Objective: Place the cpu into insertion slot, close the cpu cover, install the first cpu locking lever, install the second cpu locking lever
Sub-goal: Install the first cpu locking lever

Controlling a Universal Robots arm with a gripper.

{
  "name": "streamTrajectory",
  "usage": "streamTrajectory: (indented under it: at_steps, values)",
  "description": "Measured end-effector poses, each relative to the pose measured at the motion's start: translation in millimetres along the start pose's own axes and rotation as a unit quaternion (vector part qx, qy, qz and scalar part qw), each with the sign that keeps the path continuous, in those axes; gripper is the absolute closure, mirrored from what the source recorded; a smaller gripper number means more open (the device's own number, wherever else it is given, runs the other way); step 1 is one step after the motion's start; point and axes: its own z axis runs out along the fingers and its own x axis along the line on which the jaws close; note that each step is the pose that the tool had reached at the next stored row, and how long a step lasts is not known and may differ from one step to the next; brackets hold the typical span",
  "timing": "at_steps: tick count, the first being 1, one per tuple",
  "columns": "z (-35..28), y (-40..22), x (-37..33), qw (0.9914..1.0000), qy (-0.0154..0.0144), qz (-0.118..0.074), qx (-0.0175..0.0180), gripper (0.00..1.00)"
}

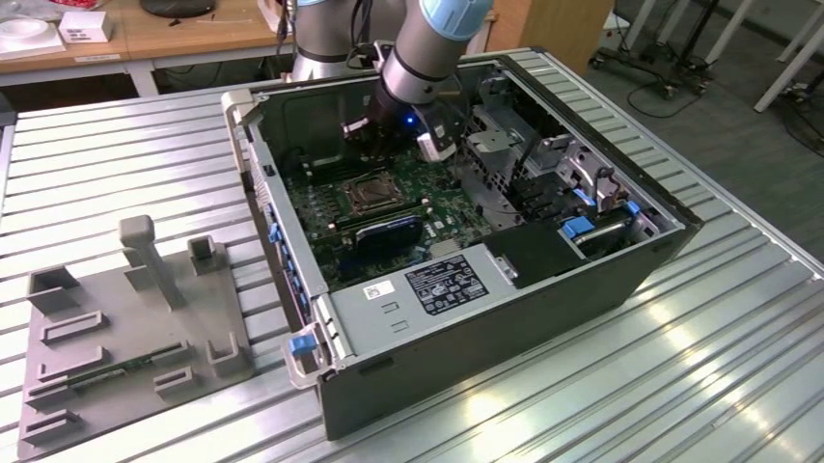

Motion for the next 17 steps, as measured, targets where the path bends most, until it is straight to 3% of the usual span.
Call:
streamTrajectory:
  at_steps: [17]
  values:
    - [4.0, -1.2, -0.9, 1.0, -0.0002, 0.001, -0.0002, 0.89]
